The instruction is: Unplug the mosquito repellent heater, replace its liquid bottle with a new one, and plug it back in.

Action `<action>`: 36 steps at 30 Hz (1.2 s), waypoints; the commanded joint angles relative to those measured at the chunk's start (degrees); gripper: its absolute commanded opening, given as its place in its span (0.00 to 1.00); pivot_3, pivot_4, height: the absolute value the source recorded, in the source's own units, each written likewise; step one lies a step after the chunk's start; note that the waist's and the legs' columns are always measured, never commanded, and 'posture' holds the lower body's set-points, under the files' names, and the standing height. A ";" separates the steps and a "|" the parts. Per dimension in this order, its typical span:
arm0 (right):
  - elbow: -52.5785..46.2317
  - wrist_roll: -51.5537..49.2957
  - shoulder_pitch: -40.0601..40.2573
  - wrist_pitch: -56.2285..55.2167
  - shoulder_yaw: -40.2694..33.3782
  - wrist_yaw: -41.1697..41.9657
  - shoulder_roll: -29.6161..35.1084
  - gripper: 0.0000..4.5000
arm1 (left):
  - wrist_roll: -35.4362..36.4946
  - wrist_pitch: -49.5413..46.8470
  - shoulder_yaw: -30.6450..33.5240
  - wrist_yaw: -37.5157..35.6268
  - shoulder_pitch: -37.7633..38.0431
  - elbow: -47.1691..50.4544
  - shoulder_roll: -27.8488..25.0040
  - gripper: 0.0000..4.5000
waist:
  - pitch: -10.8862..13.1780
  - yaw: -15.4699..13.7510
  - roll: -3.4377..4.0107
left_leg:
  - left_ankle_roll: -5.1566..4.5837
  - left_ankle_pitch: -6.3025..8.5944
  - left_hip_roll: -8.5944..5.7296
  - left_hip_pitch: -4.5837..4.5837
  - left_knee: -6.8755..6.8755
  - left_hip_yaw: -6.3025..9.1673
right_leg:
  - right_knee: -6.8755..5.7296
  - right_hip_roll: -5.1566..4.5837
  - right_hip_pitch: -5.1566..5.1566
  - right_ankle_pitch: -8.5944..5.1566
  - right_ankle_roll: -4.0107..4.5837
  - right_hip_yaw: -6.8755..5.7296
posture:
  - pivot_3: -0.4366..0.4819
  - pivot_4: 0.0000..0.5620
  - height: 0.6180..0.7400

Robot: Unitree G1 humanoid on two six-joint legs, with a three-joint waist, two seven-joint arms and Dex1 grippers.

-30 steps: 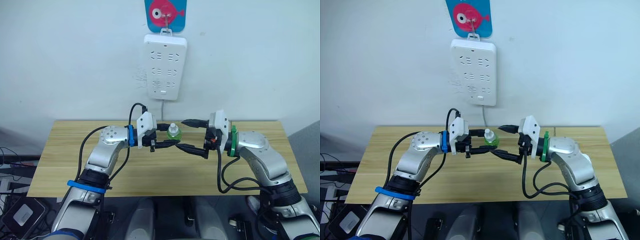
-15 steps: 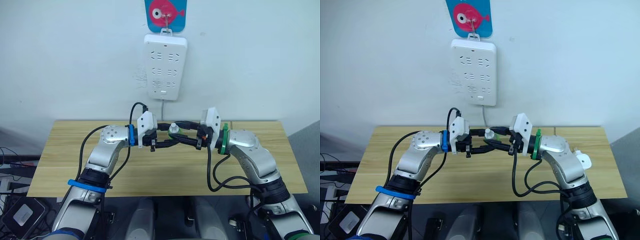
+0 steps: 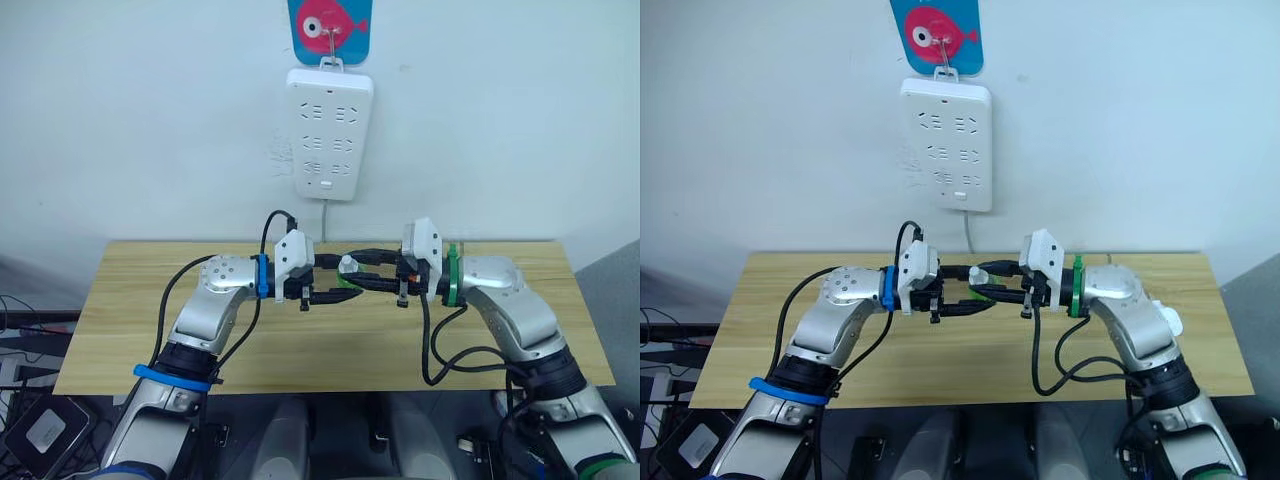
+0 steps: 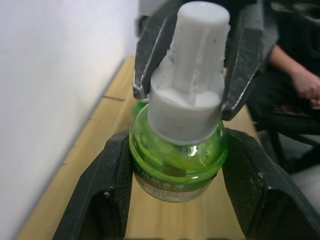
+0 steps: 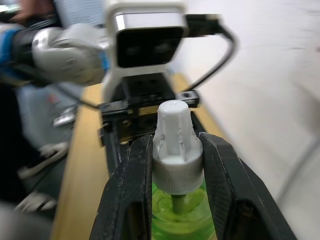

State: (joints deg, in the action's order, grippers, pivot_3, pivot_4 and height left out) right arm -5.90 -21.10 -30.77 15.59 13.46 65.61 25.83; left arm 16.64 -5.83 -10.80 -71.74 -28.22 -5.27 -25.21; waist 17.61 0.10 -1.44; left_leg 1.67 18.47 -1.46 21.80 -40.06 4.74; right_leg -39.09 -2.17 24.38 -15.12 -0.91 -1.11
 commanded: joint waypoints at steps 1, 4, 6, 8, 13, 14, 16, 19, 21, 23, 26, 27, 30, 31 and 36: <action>3.58 -3.42 -4.78 -4.01 4.16 13.26 -1.84 0.23 | 1.76 0.90 -3.39 -5.16 0.51 4.16 -0.21 0.50 | -0.01 0.04 -0.01 | 0.00 0.00 0.02 0.00 0.01 0.00 | -0.01 0.00 0.00 0.00 0.00 0.00 | 0.58 0.45 1.00; 10.84 -1.73 -8.45 -9.48 6.00 21.84 -3.20 0.23 | 1.29 2.91 -4.80 -9.02 0.54 3.83 -1.32 0.50 | -0.02 -0.09 -0.01 | 0.00 0.00 0.05 -0.03 0.02 -0.01 | -0.01 0.00 0.00 0.00 0.00 -0.07 | 0.61 0.44 1.00; 15.63 -0.23 -10.99 -12.06 5.83 23.73 -4.55 0.23 | 0.87 4.55 -5.02 -10.47 0.16 2.60 -1.60 0.50 | -0.02 -0.15 -0.01 | 0.00 0.00 0.05 -0.02 0.02 0.01 | 0.00 0.00 0.00 0.01 0.01 -0.10 | 0.61 0.44 1.00; 18.41 0.25 -12.71 -12.39 4.99 23.76 -5.21 0.23 | 0.59 5.47 -4.73 -10.82 -0.32 1.38 -1.42 0.50 | -0.02 -0.16 -0.01 | 0.00 0.00 0.05 -0.02 0.01 0.01 | 0.01 -0.01 0.00 0.02 0.03 -0.10 | 0.61 0.44 1.00; 17.82 2.07 -10.34 -14.42 2.13 23.40 0.85 0.60 | -0.16 5.95 -2.24 -7.41 -1.98 -2.24 -0.42 0.50 | -0.07 -1.03 0.00 | 0.01 0.00 0.02 0.04 -0.02 0.13 | 0.03 -0.07 0.01 0.18 -0.02 -0.24 | 0.60 0.42 1.00; 17.01 2.16 -9.17 -14.10 1.41 22.82 2.33 0.69 | -0.26 5.97 -1.72 -6.78 -2.05 -2.64 -0.37 0.50 | -0.08 -1.39 -0.01 | 0.01 0.00 0.02 0.07 -0.02 0.16 | 0.08 -0.08 0.01 0.24 -0.01 -0.29 | 0.59 0.42 1.00; 14.34 1.76 -6.52 -12.04 -0.73 19.98 5.01 0.85 | -0.24 5.50 -0.48 -4.79 -2.17 -3.40 -0.26 0.50 | -0.10 -1.64 -0.02 | 0.01 0.00 -0.02 0.10 -0.02 0.19 | 0.11 -0.12 0.00 0.26 -0.02 -0.33 | 0.59 0.42 1.00; 7.75 2.14 -1.81 -8.53 -3.17 13.21 7.12 0.99 | -0.30 4.98 1.09 -1.70 -2.05 -4.16 -0.18 0.50 | -0.11 -1.53 -0.02 | 0.01 0.00 -0.02 0.11 -0.02 0.17 | 0.09 -0.13 0.02 0.26 -0.01 -0.34 | 0.57 0.41 1.00; 2.38 2.07 1.04 -4.07 -4.60 6.10 6.37 0.99 | -0.54 4.80 1.93 0.21 -1.82 -4.62 0.00 0.50 | -0.24 -1.21 0.01 | 0.01 0.00 0.04 0.09 -0.01 0.12 | 0.06 -0.12 0.04 0.26 -0.01 -0.36 | 0.57 0.40 1.00; -2.80 2.25 3.27 0.14 -5.30 -1.46 4.11 0.99 | -0.74 4.67 2.36 1.81 -1.58 -4.96 0.20 0.50 | -0.36 -0.91 0.01 | 0.02 0.00 0.14 0.03 0.00 0.01 | 0.02 -0.12 0.07 0.27 0.00 -0.45 | 0.56 0.40 1.00; -8.23 3.74 5.38 4.39 -4.89 -10.95 0.34 0.99 | -0.63 4.33 2.58 3.39 -1.22 -4.90 0.54 0.50 | -0.69 -0.71 0.03 | 0.08 -0.04 0.23 0.03 0.00 -0.02 | 0.02 -0.23 0.09 0.33 0.11 -0.86 | 0.56 0.39 1.00; -9.40 4.33 5.82 5.13 -4.61 -13.09 -0.65 0.99 | -0.51 4.19 2.56 3.68 -1.18 -4.77 0.59 0.50 | -0.79 -0.72 0.04 | 0.09 -0.05 0.22 0.03 0.00 0.02 | 0.01 -0.28 0.09 0.34 0.12 -0.96 | 0.56 0.39 1.00; -12.40 5.25 7.27 6.88 -3.29 -17.49 -3.13 0.99 | -0.47 3.88 2.19 4.17 -1.45 -4.70 0.87 0.50 | -1.08 -0.76 0.07 | 0.10 -0.05 0.11 0.06 0.00 0.01 | 0.02 -0.40 0.09 0.34 0.12 -1.01 | 0.55 0.39 1.00; -12.85 5.25 7.52 7.26 -3.02 -18.23 -3.44 0.99 | -0.49 3.87 2.11 4.22 -1.54 -4.76 0.91 0.50 | -1.15 -0.74 0.06 | 0.10 -0.05 0.09 0.06 0.00 0.01 | 0.03 -0.42 0.09 0.34 0.12 -1.01 | 0.55 0.39 1.00; -13.13 5.51 7.87 7.27 -1.76 -20.34 -4.34 0.86 | -0.64 3.93 1.84 4.04 -2.78 -5.77 1.31 0.50 | -1.25 -0.85 0.06 | 0.09 -0.05 0.04 0.08 0.00 0.01 | 0.06 -0.44 0.08 0.34 0.12 -1.02 | 0.54 0.39 1.00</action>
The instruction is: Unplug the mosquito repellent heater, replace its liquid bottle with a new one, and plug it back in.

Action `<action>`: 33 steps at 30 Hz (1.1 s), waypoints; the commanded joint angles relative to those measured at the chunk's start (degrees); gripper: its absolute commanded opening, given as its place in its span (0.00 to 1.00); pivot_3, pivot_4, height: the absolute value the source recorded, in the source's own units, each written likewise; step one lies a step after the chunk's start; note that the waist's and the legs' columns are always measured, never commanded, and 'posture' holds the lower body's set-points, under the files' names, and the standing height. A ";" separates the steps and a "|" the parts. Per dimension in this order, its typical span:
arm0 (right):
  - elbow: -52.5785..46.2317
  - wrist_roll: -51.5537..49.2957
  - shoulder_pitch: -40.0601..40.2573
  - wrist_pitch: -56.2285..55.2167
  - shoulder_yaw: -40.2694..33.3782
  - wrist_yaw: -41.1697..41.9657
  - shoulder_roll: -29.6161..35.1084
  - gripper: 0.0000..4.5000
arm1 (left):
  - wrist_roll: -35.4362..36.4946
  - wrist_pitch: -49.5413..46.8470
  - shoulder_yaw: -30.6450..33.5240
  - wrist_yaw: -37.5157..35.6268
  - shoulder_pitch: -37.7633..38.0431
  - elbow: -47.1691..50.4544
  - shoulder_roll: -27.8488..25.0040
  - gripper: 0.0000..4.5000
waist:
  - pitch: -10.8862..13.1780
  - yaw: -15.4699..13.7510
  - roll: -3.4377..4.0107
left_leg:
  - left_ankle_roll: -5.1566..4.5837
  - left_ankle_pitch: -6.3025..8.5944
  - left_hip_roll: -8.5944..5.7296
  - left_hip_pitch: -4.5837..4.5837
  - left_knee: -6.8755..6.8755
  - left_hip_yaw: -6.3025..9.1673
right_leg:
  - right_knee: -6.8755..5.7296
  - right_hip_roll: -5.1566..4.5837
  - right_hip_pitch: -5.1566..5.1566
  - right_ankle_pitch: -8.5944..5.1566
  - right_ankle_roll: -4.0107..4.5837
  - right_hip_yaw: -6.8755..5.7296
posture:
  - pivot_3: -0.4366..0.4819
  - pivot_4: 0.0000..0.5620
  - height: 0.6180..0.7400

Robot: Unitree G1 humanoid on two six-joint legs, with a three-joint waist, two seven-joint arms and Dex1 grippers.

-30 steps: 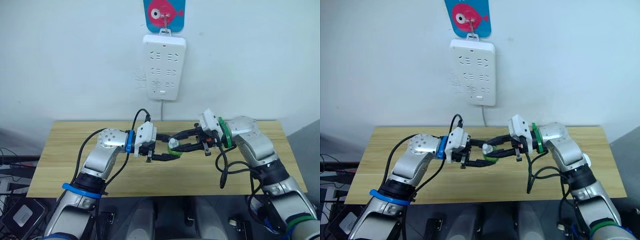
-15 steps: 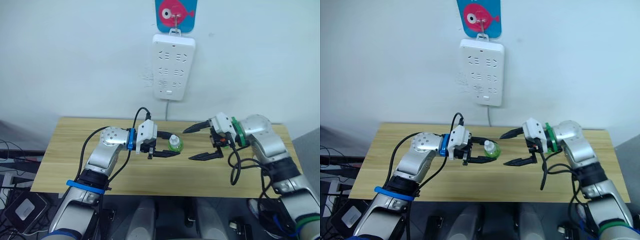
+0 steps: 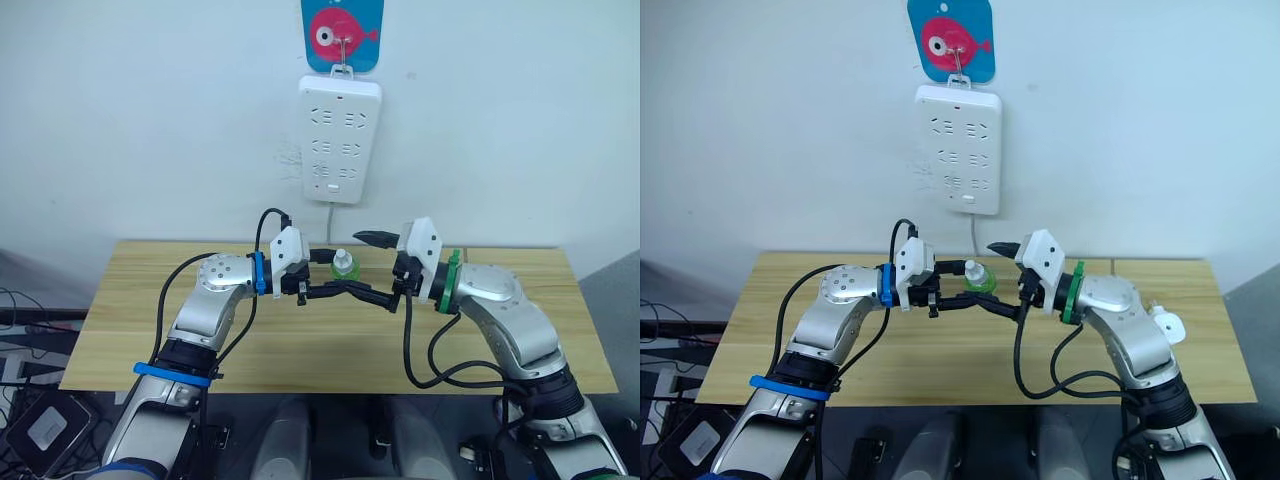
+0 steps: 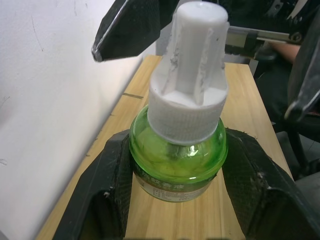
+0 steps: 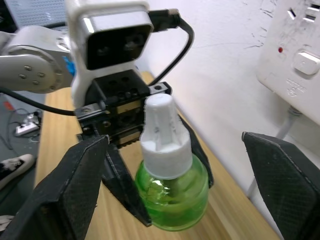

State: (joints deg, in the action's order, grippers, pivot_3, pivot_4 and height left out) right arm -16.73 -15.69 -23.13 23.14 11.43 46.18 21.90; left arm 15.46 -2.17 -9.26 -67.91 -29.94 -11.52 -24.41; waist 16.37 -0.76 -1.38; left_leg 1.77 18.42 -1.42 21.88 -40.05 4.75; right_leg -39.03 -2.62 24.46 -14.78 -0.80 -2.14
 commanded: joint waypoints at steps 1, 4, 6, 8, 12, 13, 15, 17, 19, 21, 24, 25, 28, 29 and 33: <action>-2.19 0.01 0.12 -0.34 0.38 -1.07 -0.50 0.79 | 0.51 0.36 0.32 0.13 -1.21 0.26 0.53 0.50 | -0.02 0.04 0.00 | 0.00 0.00 0.00 0.00 0.00 0.00 | 0.00 0.00 0.00 0.00 0.00 -0.01 | 0.54 0.39 1.00; -1.85 -0.34 -0.13 -0.77 0.68 -0.80 -0.51 0.53 | 0.38 0.59 0.25 0.00 -1.50 -0.10 0.65 0.50 | -0.02 0.27 -0.01 | 0.00 0.00 0.01 -0.01 0.00 0.00 | -0.02 0.01 0.00 0.00 0.00 -0.02 | 0.54 0.40 1.00; -1.73 -0.59 -0.22 -0.86 0.85 -0.57 -0.46 0.38 | 0.35 0.66 0.24 -0.01 -1.52 -0.13 0.68 0.50 | -0.02 0.39 -0.01 | 0.00 0.00 0.01 -0.01 0.00 0.00 | -0.02 0.00 0.00 0.00 0.00 -0.02 | 0.54 0.40 1.00; -1.61 -0.88 -0.30 -0.95 0.93 -0.21 -0.42 0.23 | 0.32 0.69 0.24 0.01 -1.47 -0.06 0.72 0.50 | -0.02 0.45 -0.01 | 0.00 0.00 0.01 -0.01 0.01 0.00 | -0.03 0.00 0.00 0.00 0.00 -0.02 | 0.55 0.40 1.00; -1.71 -3.13 -0.78 -0.63 0.01 1.09 -0.95 0.23 | 0.43 0.48 0.15 -0.05 -0.84 0.78 0.58 0.50 | -0.02 0.52 -0.01 | -0.01 0.00 0.02 -0.01 0.00 0.01 | -0.04 0.01 0.00 0.00 0.00 -0.03 | 0.55 0.42 1.00; -1.62 -3.71 -1.02 -0.70 -0.10 1.86 -0.85 0.23 | 0.47 0.42 0.09 -0.15 -0.63 1.01 0.50 0.50 | -0.02 0.53 -0.01 | 0.00 0.00 0.01 -0.01 0.00 0.01 | -0.04 0.01 0.00 0.00 0.00 -0.03 | 0.56 0.42 1.00; -0.73 -4.54 -1.97 -1.95 0.60 5.61 0.38 0.23 | 0.66 0.20 -0.32 -0.82 -0.02 1.86 0.28 0.50 | -0.02 0.58 -0.01 | -0.01 0.00 0.01 -0.01 0.00 0.01 | -0.04 0.01 0.00 0.00 0.00 -0.03 | 0.56 0.43 1.00; 2.04 -5.47 -4.06 -5.03 1.75 12.31 1.79 0.23 | 1.05 0.06 -1.26 -2.51 0.86 3.54 -0.11 0.50 | -0.02 0.66 -0.01 | -0.01 0.00 0.01 -0.01 0.00 0.00 | -0.03 0.01 -0.01 0.00 0.00 -0.02 | 0.57 0.44 1.00; 5.79 -7.00 -6.83 -7.05 2.36 18.73 1.99 0.23 | 1.59 -0.41 -2.08 -4.29 1.37 5.06 -0.41 0.50 | -0.02 0.72 -0.01 | -0.01 0.00 0.02 -0.02 0.00 0.00 | -0.02 0.01 -0.02 0.00 0.00 -0.03 | 0.57 0.44 1.00; 12.18 -7.72 -10.82 -10.30 3.92 27.86 1.97 0.23 | 1.96 -0.66 -3.48 -7.11 1.87 6.71 -1.15 0.50 | -0.02 0.84 -0.01 | -0.02 0.00 0.04 -0.06 0.00 0.02 | -0.01 0.02 -0.08 0.00 0.00 -0.06 | 0.58 0.44 1.00; 22.41 -5.93 -16.50 -16.42 5.80 37.42 0.40 0.23 | 2.20 -0.57 -5.04 -10.31 2.21 8.01 -2.19 0.50 | -0.02 0.94 -0.01 | -0.02 0.00 0.10 -0.18 0.03 -0.05 | -0.02 0.04 -0.12 0.00 0.00 -0.07 | 0.59 0.43 1.00; 25.33 -4.96 -18.19 -18.98 6.12 39.50 -0.16 0.23 | 2.17 -0.58 -5.33 -10.92 2.09 8.13 -2.29 0.50 | -0.02 0.91 -0.01 | -0.02 0.00 0.11 -0.18 0.04 -0.04 | -0.02 0.04 -0.12 0.00 0.00 -0.09 | 0.61 0.42 1.00; 31.14 -4.12 -22.33 -21.50 5.11 42.08 -1.15 0.23 | 2.12 -0.43 -5.51 -12.01 1.89 8.23 -2.56 0.50 | -0.02 0.75 -0.01 | -0.02 0.00 0.11 -0.15 0.03 0.01 | -0.02 0.02 -0.11 0.00 0.00 -0.13 | 0.61 0.43 1.00; 31.90 -4.26 -22.97 -21.54 4.68 42.63 -1.03 0.23 | 2.17 -0.41 -5.37 -12.12 1.95 8.22 -2.66 0.50 | -0.02 0.70 -0.01 | -0.02 0.00 0.10 -0.14 0.02 0.02 | -0.01 0.02 -0.12 0.00 0.00 -0.14 | 0.61 0.43 1.00; 31.51 -5.15 -22.78 -20.18 3.53 44.05 1.17 0.46 | 2.03 -0.22 -4.64 -11.50 2.08 7.64 -2.74 0.50 | -0.02 0.26 -0.01 | -0.01 0.00 0.05 -0.11 0.03 0.08 | 0.02 -0.05 -0.11 0.00 0.00 -0.18 | 0.60 0.43 1.00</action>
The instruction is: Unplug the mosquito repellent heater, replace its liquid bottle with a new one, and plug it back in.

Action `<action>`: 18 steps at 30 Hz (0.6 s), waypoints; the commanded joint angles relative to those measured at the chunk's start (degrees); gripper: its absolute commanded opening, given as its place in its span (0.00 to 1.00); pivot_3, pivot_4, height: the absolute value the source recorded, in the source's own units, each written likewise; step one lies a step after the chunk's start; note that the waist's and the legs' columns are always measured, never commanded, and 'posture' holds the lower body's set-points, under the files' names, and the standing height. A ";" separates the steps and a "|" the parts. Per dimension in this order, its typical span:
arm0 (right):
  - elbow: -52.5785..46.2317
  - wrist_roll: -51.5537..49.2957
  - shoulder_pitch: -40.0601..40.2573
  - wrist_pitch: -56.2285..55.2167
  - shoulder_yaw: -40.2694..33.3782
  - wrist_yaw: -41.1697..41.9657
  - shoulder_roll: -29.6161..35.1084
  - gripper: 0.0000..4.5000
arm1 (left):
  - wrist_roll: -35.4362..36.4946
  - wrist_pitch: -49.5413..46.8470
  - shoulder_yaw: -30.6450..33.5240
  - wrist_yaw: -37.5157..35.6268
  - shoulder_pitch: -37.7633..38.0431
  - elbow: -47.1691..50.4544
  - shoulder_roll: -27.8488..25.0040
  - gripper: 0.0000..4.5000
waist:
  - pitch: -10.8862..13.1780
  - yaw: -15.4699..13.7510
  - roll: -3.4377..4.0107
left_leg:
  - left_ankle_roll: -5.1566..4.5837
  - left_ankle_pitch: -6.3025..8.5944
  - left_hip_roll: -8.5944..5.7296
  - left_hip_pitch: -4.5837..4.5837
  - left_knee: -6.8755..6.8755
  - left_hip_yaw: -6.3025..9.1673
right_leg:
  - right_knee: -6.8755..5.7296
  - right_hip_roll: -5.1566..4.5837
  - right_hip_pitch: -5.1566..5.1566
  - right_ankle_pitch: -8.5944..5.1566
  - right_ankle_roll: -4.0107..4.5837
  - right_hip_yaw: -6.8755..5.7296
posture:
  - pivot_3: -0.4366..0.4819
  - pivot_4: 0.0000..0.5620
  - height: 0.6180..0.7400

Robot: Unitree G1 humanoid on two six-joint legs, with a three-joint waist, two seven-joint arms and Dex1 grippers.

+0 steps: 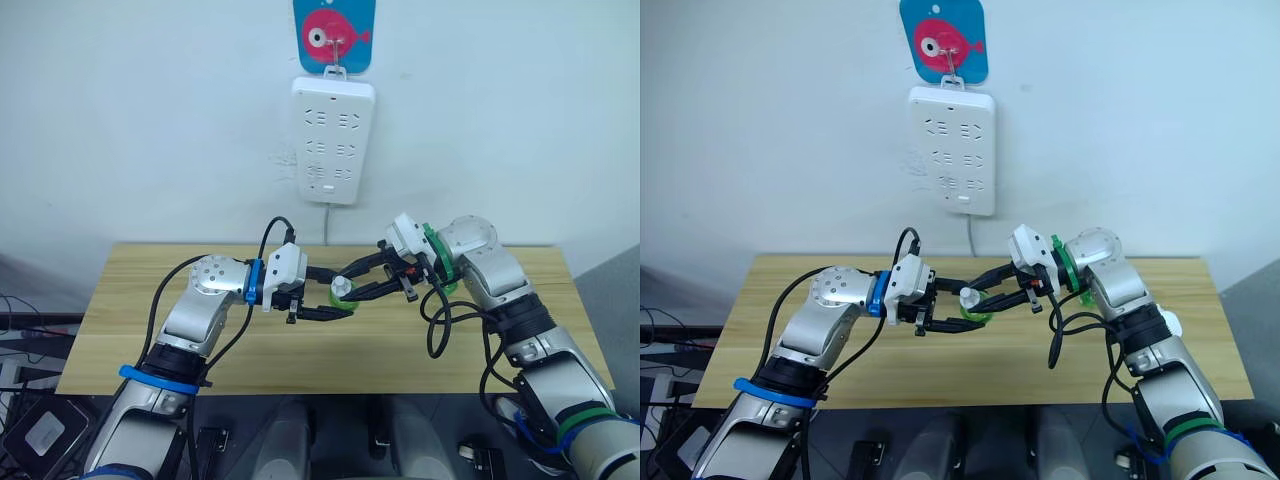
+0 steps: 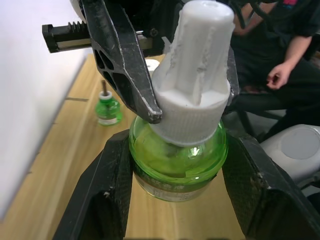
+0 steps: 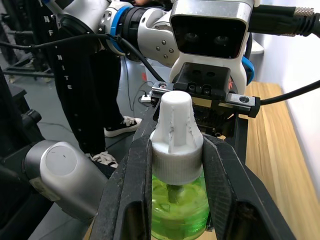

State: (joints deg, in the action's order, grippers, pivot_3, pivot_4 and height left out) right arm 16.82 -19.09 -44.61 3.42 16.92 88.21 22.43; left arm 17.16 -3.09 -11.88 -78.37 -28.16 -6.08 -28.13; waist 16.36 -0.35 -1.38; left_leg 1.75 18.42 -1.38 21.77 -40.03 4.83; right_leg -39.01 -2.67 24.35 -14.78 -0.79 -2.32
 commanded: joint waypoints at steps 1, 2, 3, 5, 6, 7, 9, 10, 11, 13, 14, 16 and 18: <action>-2.69 -1.86 -0.64 -0.31 -2.14 2.02 1.31 0.53 | 0.32 0.65 -1.85 -0.68 0.32 2.11 1.03 0.50 | 0.00 -0.35 0.00 | 0.00 0.00 -0.03 0.01 0.00 0.01 | 0.01 -0.02 0.00 0.00 0.00 -0.01 | 0.60 0.43 1.00; -3.47 -1.80 0.30 -0.29 -2.33 1.72 2.02 0.61 | 0.23 0.66 -1.60 -0.28 0.34 1.92 1.07 0.50 | 0.00 -0.51 0.00 | 0.00 0.00 -0.04 0.03 -0.01 0.02 | 0.02 -0.05 0.00 0.00 0.00 -0.03 | 0.60 0.43 1.00; -4.40 -1.79 1.40 -0.27 -2.53 1.34 2.79 0.69 | 0.20 0.59 -1.36 0.23 0.32 1.73 1.15 0.50 | 0.00 -0.63 0.00 | 0.00 0.00 -0.05 0.05 -0.01 0.02 | 0.03 -0.05 0.01 0.00 0.00 -0.03 | 0.60 0.43 1.00; -7.14 -2.00 4.34 0.63 -3.10 0.55 4.82 0.85 | 0.42 0.14 -0.87 1.30 0.32 1.55 1.31 0.50 | 0.00 -0.86 0.00 | 0.00 0.00 -0.06 0.05 -0.01 0.03 | 0.02 -0.07 0.01 0.00 0.00 -0.04 | 0.60 0.44 1.00; -8.57 -1.98 5.96 1.01 -3.53 -0.08 5.82 0.93 | 0.46 -0.04 -0.67 1.74 0.40 1.58 1.35 0.50 | 0.00 -0.97 0.00 | 0.00 0.00 -0.06 0.05 -0.01 0.05 | 0.02 -0.07 0.01 0.00 0.00 -0.06 | 0.60 0.44 1.00; -9.64 -1.94 7.06 1.33 -3.84 -0.57 6.45 0.99 | 0.48 -0.14 -0.56 2.02 0.51 1.68 1.33 0.50 | 0.00 -1.02 0.00 | 0.00 0.00 -0.06 0.05 0.00 0.06 | 0.02 -0.07 0.01 0.00 0.00 -0.06 | 0.60 0.44 1.00; -11.70 -1.82 9.15 2.64 -4.96 -3.09 7.49 0.99 | 0.47 -0.22 -0.33 2.60 0.80 1.78 1.14 0.50 | 0.00 -1.00 0.00 | 0.00 0.00 -0.06 0.06 0.00 0.03 | 0.02 -0.07 0.01 0.00 0.00 -0.05 | 0.59 0.44 1.00; -12.80 -1.58 10.20 3.55 -5.78 -5.09 7.97 0.99 | 0.51 -0.37 0.04 3.25 0.95 1.70 1.09 0.50 | 0.00 -0.97 0.00 | 0.00 0.00 -0.06 0.05 0.00 0.02 | 0.01 -0.07 0.01 0.00 0.00 -0.04 | 0.59 0.44 1.00; -13.70 -1.22 10.94 4.29 -6.47 -7.11 8.22 0.99 | 0.53 -0.46 0.36 3.90 1.02 1.56 1.05 0.50 | 0.00 -0.86 0.00 | 0.00 0.00 -0.05 0.05 0.00 0.01 | 0.01 -0.07 0.01 0.00 0.00 -0.04 | 0.59 0.44 1.00; -16.40 -1.42 11.83 7.43 -8.02 -12.33 7.71 0.99 | 0.48 -0.66 0.98 5.35 0.95 1.00 1.02 0.50 | 0.00 -0.70 0.00 | 0.00 0.00 -0.01 0.01 0.00 -0.07 | -0.02 -0.07 0.01 0.00 0.00 -0.04 | 0.58 0.44 1.00; -17.94 -1.34 12.00 9.00 -8.76 -15.58 7.03 0.99 | 0.39 -0.82 1.34 6.33 0.71 0.40 1.13 0.50 | 0.00 -0.60 0.00 | 0.00 0.00 0.00 -0.01 -0.01 -0.08 | -0.03 -0.07 0.01 0.00 0.00 -0.05 | 0.58 0.44 1.00; -20.74 -1.21 12.20 12.28 -9.85 -21.74 5.40 0.99 | 0.17 -0.77 1.88 7.67 0.24 -0.67 1.29 0.50 | 0.00 -0.45 0.00 | 0.00 0.00 0.02 -0.02 -0.01 -0.10 | -0.05 -0.07 0.02 0.00 0.00 -0.06 | 0.58 0.44 1.00; -23.52 -0.73 13.02 14.02 -9.99 -25.73 4.14 0.99 | 0.12 -1.01 2.43 8.97 -0.23 -1.39 1.66 0.50 | 0.00 -0.48 0.00 | 0.01 0.00 0.03 -0.02 -0.01 -0.09 | -0.05 -0.07 0.02 0.00 0.00 -0.07 | 0.57 0.44 1.00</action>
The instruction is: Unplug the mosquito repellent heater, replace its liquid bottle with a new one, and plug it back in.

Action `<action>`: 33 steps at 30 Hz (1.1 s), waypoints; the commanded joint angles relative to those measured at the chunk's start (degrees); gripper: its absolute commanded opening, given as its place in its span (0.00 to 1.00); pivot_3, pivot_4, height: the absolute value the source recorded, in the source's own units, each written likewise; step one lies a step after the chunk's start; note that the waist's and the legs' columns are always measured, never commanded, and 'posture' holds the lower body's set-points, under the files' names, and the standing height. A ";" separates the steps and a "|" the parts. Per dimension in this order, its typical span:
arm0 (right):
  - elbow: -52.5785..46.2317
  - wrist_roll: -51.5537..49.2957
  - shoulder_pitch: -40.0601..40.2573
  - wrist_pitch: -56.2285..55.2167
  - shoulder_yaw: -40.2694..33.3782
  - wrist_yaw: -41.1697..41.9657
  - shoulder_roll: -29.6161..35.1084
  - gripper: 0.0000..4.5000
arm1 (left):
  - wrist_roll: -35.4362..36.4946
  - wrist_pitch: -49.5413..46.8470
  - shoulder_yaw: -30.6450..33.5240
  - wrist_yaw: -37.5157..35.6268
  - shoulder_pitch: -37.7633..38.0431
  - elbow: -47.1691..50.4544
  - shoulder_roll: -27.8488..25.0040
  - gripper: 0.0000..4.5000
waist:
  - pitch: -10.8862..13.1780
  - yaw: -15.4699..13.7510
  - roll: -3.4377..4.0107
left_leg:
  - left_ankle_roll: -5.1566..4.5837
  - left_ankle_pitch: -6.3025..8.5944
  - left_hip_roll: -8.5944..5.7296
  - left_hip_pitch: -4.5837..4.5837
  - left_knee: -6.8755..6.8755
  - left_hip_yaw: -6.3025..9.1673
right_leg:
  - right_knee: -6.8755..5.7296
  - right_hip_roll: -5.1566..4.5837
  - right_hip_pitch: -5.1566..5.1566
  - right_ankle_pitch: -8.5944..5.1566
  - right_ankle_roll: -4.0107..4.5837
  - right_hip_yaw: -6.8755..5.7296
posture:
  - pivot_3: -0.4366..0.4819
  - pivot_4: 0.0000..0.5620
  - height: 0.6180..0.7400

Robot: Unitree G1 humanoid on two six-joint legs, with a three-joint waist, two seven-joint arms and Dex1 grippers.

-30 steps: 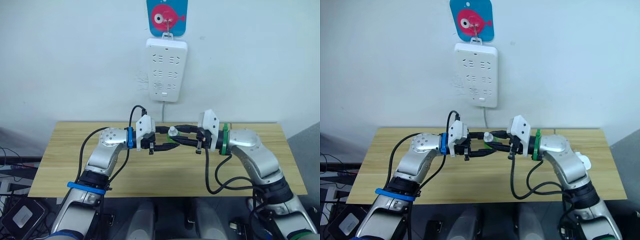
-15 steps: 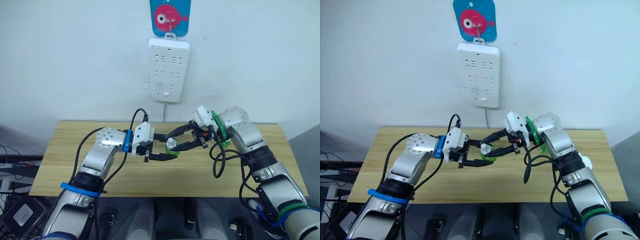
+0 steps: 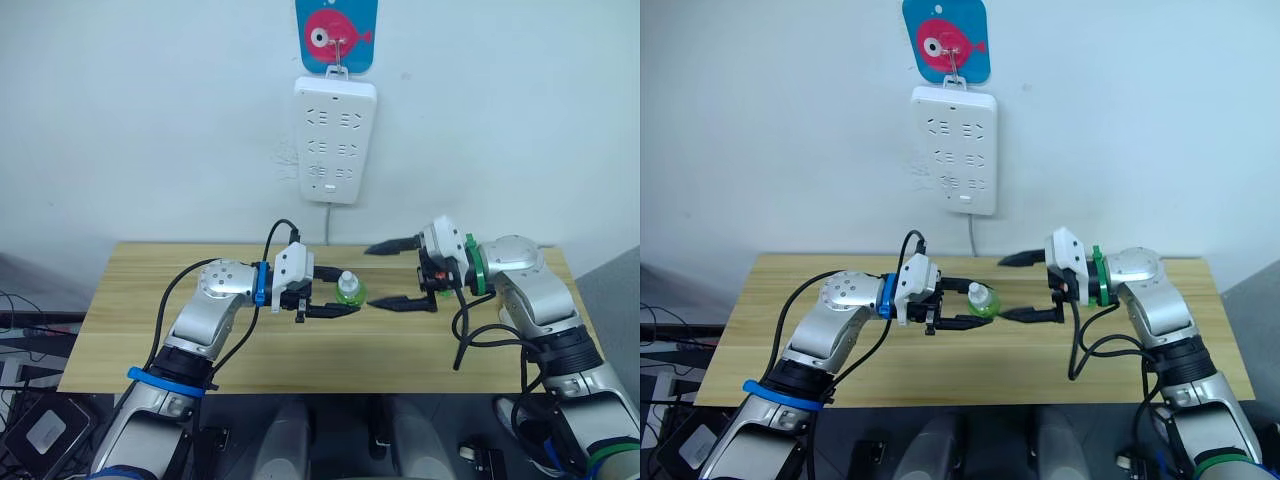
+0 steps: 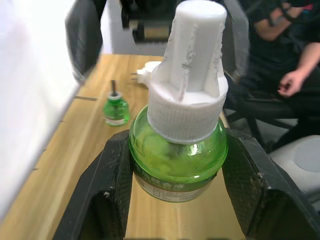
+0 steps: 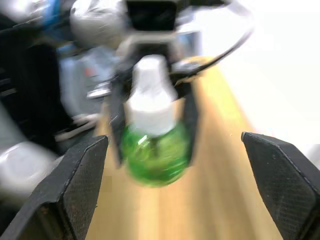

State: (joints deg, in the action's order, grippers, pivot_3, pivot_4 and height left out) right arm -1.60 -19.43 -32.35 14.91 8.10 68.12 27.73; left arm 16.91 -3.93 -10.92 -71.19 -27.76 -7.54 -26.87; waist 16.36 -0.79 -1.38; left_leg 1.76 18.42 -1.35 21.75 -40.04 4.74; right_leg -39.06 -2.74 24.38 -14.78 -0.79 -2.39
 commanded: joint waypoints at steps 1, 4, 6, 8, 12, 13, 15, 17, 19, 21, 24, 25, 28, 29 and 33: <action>-6.66 -0.23 1.41 3.35 -1.08 -7.42 -1.73 0.99 | 0.34 -0.22 1.68 2.38 -0.91 -0.22 0.60 0.50 | 0.00 -0.12 0.00 | 0.00 0.00 -0.01 0.01 0.00 0.02 | 0.01 0.00 0.00 0.00 0.00 0.00 | 0.57 0.44 1.00; -9.88 1.32 3.29 4.53 0.17 -12.35 -3.37 0.99 | 0.43 -0.58 2.15 3.93 -2.09 -1.36 1.30 0.50 | 0.00 -0.29 0.00 | -0.01 0.00 -0.07 0.06 0.02 0.03 | 0.05 -0.04 0.01 0.00 0.00 0.00 | 0.56 0.44 1.00; -10.82 2.65 4.11 4.37 1.08 -14.97 -4.37 0.99 | 0.35 -0.53 2.19 4.39 -2.71 -2.00 1.66 0.50 | 0.00 -0.40 0.00 | -0.01 0.00 -0.12 0.08 0.02 0.04 | 0.06 -0.08 0.01 0.00 0.00 -0.03 | 0.55 0.43 1.00; -11.18 3.73 4.38 4.12 1.88 -16.99 -5.41 0.99 | 0.29 -0.53 1.96 4.46 -2.98 -2.05 1.90 0.50 | 0.00 -0.39 0.00 | -0.01 0.00 -0.14 0.07 0.01 0.03 | 0.05 -0.10 0.01 0.00 0.00 -0.02 | 0.55 0.43 1.00; -10.77 5.93 4.40 3.49 3.50 -20.14 -6.74 0.99 | 0.08 -0.56 1.67 4.51 -3.05 -1.88 2.45 0.50 | 0.00 -0.24 0.00 | -0.01 0.00 -0.13 0.05 0.01 0.02 | 0.04 -0.09 0.01 0.00 0.00 -0.02 | 0.55 0.42 1.00; -10.43 6.41 4.30 3.41 3.64 -21.19 -7.25 0.99 | 0.12 -0.72 1.60 4.56 -2.87 -1.50 2.62 0.50 | 0.00 -0.19 0.00 | -0.01 0.00 -0.14 0.05 0.01 0.01 | 0.03 -0.09 0.01 0.00 0.00 -0.02 | 0.55 0.41 1.00; -9.85 7.11 4.10 3.44 3.77 -22.86 -7.98 0.99 | 0.18 -0.95 1.47 4.65 -2.53 -0.89 2.85 0.50 | -0.01 -0.12 0.00 | -0.01 0.00 -0.13 0.04 0.01 0.01 | 0.03 -0.09 0.01 0.00 0.00 -0.03 | 0.55 0.41 1.00; -9.65 7.56 4.09 3.41 3.83 -23.45 -8.14 0.99 | 0.19 -1.05 1.47 4.64 -2.39 -0.69 2.92 0.50 | -0.01 -0.05 0.00 | 0.00 0.00 -0.13 0.04 0.01 0.00 | 0.02 -0.09 0.01 0.00 0.00 -0.02 | 0.55 0.41 1.00; -9.68 7.24 4.17 3.67 3.43 -23.62 -7.89 0.99 | 0.23 -1.17 1.52 4.59 -2.30 -0.55 2.92 0.50 | -0.01 0.01 0.00 | -0.01 0.00 -0.13 0.05 0.01 0.01 | 0.03 -0.09 0.01 0.00 0.00 -0.02 | 0.55 0.41 1.00; -9.82 6.72 4.18 4.01 2.97 -23.65 -7.55 0.99 | 0.25 -1.24 1.54 4.56 -2.23 -0.43 2.93 0.50 | -0.01 0.04 0.00 | -0.01 0.00 -0.13 0.05 0.01 0.01 | 0.03 -0.09 0.01 0.00 0.00 -0.02 | 0.55 0.41 1.00; -10.99 5.02 5.68 4.77 0.53 -21.85 -4.36 0.99 | 0.28 -1.45 1.64 4.59 -1.74 0.22 2.74 0.50 | -0.01 0.07 0.00 | -0.01 0.00 -0.13 0.05 0.01 0.01 | 0.03 -0.09 0.01 0.00 0.00 -0.02 | 0.56 0.40 1.00; -11.49 4.31 6.36 4.99 -0.34 -21.19 -3.08 0.99 | 0.33 -1.54 1.72 4.61 -1.55 0.47 2.63 0.50 | -0.01 -0.02 0.00 | -0.01 0.00 -0.14 0.05 0.01 0.01 | 0.03 -0.09 0.01 0.00 0.00 -0.02 | 0.56 0.40 1.00; -13.56 1.70 8.41 5.89 -2.32 -19.20 0.38 0.99 | 0.41 -1.62 1.92 4.60 -0.90 1.03 2.24 0.50 | -0.01 -0.22 -0.01 | -0.01 0.01 -0.15 0.07 0.02 0.02 | 0.06 -0.09 0.00 0.00 0.00 -0.02 | 0.56 0.40 1.00; -14.35 0.80 9.02 6.31 -2.77 -18.52 1.30 0.99 | 0.45 -1.58 1.95 4.57 -0.70 1.14 2.13 0.50 | -0.01 -0.28 -0.01 | -0.01 0.00 -0.16 0.07 0.02 -0.01 | 0.06 -0.10 0.00 0.00 0.00 0.00 | 0.56 0.40 1.00; -17.09 -2.58 10.12 7.79 -2.61 -16.22 2.51 0.99 | 0.44 -1.51 1.90 4.53 -0.57 1.20 1.96 0.50 | -0.02 -0.06 -0.01 | -0.01 0.00 -0.10 0.03 0.02 -0.05 | 0.03 -0.08 0.00 0.00 0.00 0.00 | 0.56 0.40 1.00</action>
State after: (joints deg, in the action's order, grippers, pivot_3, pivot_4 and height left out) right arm -15.02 -19.52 -22.46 22.32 5.68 50.66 30.50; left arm 16.74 -5.87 -9.30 -66.65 -28.25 -8.78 -24.89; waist 16.34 -0.84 -1.40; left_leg 1.74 18.42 -1.42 21.77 -40.02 4.66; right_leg -39.04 -2.81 24.38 -14.78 -0.80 -2.40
